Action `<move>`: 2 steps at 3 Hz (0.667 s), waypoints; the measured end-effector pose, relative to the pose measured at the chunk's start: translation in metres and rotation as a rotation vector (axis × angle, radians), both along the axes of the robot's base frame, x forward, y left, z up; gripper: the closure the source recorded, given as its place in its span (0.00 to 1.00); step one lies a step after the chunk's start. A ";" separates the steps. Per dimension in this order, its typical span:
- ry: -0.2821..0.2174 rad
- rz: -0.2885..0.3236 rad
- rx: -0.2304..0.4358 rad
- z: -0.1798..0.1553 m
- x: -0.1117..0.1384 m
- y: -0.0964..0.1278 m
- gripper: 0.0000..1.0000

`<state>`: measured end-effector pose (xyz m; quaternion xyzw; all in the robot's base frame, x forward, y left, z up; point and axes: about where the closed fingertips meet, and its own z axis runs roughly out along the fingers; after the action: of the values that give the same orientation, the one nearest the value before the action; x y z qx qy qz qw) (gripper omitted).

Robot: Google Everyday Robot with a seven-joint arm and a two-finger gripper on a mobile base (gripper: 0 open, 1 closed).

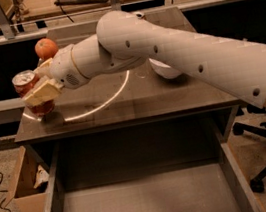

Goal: Pick coke can from top drawer and place on counter

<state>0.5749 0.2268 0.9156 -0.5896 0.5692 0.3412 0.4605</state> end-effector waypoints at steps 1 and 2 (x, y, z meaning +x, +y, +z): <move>0.010 -0.015 -0.054 -0.019 0.011 0.002 1.00; 0.009 -0.012 -0.053 -0.018 0.010 0.003 0.82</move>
Offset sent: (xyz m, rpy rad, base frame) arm 0.0087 0.0018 -0.0149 -0.0431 0.0073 -0.0110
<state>0.5846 0.2300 0.8976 -0.5967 0.5834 0.3260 0.4442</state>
